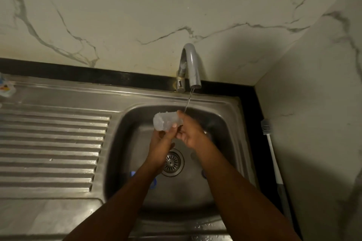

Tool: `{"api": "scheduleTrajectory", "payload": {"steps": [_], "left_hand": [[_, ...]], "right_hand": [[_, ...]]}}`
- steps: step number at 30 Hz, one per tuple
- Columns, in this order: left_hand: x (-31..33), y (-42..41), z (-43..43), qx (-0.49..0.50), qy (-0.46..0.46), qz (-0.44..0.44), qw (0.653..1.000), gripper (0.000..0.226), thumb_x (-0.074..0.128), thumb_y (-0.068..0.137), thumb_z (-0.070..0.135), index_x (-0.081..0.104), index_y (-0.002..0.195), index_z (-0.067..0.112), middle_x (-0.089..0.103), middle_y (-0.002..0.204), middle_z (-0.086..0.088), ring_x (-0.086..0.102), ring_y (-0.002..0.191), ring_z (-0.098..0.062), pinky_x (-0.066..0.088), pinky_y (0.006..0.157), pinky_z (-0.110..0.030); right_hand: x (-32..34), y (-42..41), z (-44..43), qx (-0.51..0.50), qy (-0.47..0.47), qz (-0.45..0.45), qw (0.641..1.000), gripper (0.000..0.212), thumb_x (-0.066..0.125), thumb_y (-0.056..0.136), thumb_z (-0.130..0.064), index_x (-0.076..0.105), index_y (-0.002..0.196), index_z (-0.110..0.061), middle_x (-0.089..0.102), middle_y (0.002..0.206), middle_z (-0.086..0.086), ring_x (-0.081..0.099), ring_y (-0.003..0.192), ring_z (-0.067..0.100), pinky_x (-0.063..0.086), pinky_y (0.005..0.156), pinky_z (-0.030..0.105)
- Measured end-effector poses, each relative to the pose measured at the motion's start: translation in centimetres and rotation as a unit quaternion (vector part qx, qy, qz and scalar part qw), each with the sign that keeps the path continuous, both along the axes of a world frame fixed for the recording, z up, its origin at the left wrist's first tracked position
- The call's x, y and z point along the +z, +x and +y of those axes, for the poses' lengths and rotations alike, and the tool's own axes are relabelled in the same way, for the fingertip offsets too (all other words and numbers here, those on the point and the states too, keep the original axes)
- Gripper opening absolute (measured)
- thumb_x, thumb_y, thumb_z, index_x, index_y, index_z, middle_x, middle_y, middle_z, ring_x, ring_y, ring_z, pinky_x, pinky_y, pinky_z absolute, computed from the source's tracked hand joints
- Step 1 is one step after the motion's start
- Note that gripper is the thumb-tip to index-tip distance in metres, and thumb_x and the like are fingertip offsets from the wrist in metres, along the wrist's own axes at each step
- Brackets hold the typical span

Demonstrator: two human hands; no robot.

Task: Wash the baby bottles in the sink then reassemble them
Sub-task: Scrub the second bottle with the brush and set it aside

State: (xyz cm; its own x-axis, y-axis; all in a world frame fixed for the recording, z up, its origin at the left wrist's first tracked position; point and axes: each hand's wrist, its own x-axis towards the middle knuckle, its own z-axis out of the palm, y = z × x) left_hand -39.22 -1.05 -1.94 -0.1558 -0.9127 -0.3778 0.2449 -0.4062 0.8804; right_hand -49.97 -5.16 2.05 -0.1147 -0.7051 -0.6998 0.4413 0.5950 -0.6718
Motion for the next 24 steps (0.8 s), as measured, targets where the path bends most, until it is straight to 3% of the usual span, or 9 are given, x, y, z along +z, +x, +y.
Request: {"api": "scheduleTrajectory", "payload": {"steps": [3, 6, 9, 11, 13, 16, 19, 22, 24], "left_hand": [[1.5, -1.9, -0.5, 0.095, -0.069, -0.028, 0.993, 0.037, 0.062, 0.096, 0.03, 0.059, 0.13, 0.015, 0.072, 0.117, -0.003, 0.069, 0.11, -0.017, 0.056, 0.092, -0.034], [1.8, -2.6, -1.1, 0.104, -0.122, -0.152, 0.975, 0.034, 0.069, 0.093, 0.026, 0.059, 0.124, 0.02, 0.072, 0.111, 0.003, 0.069, 0.103, -0.01, 0.057, 0.091, -0.038], [1.3, -2.4, -0.6, 0.061, -0.22, -0.282, 0.932, 0.044, 0.075, 0.088, 0.025, 0.055, 0.127, 0.024, 0.066, 0.112, 0.011, 0.063, 0.103, -0.001, 0.052, 0.092, -0.023], [1.1, -2.2, 0.1, 0.052, -0.267, -0.316, 0.909, 0.05, 0.075, 0.089, 0.024, 0.051, 0.132, 0.022, 0.063, 0.114, 0.013, 0.061, 0.103, 0.005, 0.046, 0.089, -0.011], [0.5, -2.4, 1.1, 0.07, -0.263, -0.319, 0.908, 0.049, 0.074, 0.089, 0.022, 0.049, 0.132, 0.022, 0.063, 0.112, 0.011, 0.062, 0.103, 0.002, 0.048, 0.09, -0.016], [0.5, -3.4, 1.7, 0.153, -0.159, -0.209, 0.953, 0.04, 0.072, 0.091, 0.016, 0.052, 0.125, 0.023, 0.064, 0.119, -0.001, 0.064, 0.11, -0.017, 0.052, 0.1, -0.041], [1.0, -3.8, 1.2, 0.189, 0.007, 0.033, 0.981, 0.023, 0.06, 0.099, 0.017, 0.058, 0.118, 0.029, 0.064, 0.128, -0.007, 0.064, 0.114, -0.023, 0.054, 0.097, -0.038], [-0.1, -2.9, -0.1, 0.134, 0.104, 0.143, 0.975, 0.046, 0.061, 0.098, 0.031, 0.05, 0.139, 0.013, 0.054, 0.142, -0.019, 0.06, 0.122, -0.03, 0.057, 0.093, -0.036], [0.0, -2.7, -0.6, 0.113, 0.146, 0.199, 0.963, 0.057, 0.064, 0.094, 0.036, 0.047, 0.141, 0.01, 0.053, 0.142, -0.019, 0.059, 0.123, -0.031, 0.054, 0.097, -0.04]], "right_hand": [[0.3, -0.3, 1.2, 0.025, -0.016, -0.087, 0.996, 0.039, 0.054, 0.099, -0.038, 0.059, 0.124, -0.009, 0.066, 0.119, 0.019, 0.067, 0.108, 0.03, 0.058, 0.09, 0.039], [0.5, -1.8, 2.7, 0.049, -0.005, -0.069, 0.996, 0.047, 0.044, 0.101, -0.049, 0.059, 0.125, -0.012, 0.068, 0.117, 0.017, 0.068, 0.105, 0.029, 0.06, 0.081, 0.039], [0.9, -5.5, 4.8, 0.045, -0.005, 0.175, 0.984, 0.036, 0.048, 0.098, -0.048, 0.066, 0.097, -0.018, 0.07, 0.091, 0.007, 0.068, 0.09, 0.029, 0.058, 0.075, 0.04], [1.1, -9.5, 7.3, 0.023, -0.032, 0.389, 0.92, 0.023, 0.056, 0.094, -0.034, 0.068, 0.095, -0.014, 0.07, 0.09, 0.009, 0.066, 0.091, 0.032, 0.05, 0.076, 0.036], [1.9, -13.7, 10.8, -0.002, -0.03, 0.539, 0.841, 0.023, 0.057, 0.091, -0.017, 0.068, 0.11, -0.009, 0.07, 0.107, 0.015, 0.064, 0.102, 0.033, 0.047, 0.082, 0.033], [2.1, -18.1, 16.0, 0.0, 0.026, 0.643, 0.765, 0.034, 0.055, 0.092, -0.008, 0.061, 0.125, -0.003, 0.065, 0.118, 0.019, 0.061, 0.108, 0.036, 0.046, 0.083, 0.034], [0.6, -19.3, 19.8, 0.091, 0.105, 0.696, 0.705, 0.023, 0.046, 0.097, -0.008, 0.061, 0.114, -0.003, 0.064, 0.109, 0.014, 0.064, 0.095, 0.031, 0.049, 0.073, 0.033], [-0.2, -19.0, 21.4, 0.124, 0.135, 0.72, 0.669, 0.024, 0.038, 0.099, -0.004, 0.06, 0.109, -0.004, 0.064, 0.11, 0.014, 0.062, 0.098, 0.027, 0.05, 0.08, 0.034], [0.0, -18.7, 21.4, 0.118, 0.128, 0.732, 0.659, 0.025, 0.038, 0.1, -0.003, 0.059, 0.113, -0.003, 0.064, 0.113, 0.016, 0.06, 0.103, 0.03, 0.046, 0.086, 0.036]]}}
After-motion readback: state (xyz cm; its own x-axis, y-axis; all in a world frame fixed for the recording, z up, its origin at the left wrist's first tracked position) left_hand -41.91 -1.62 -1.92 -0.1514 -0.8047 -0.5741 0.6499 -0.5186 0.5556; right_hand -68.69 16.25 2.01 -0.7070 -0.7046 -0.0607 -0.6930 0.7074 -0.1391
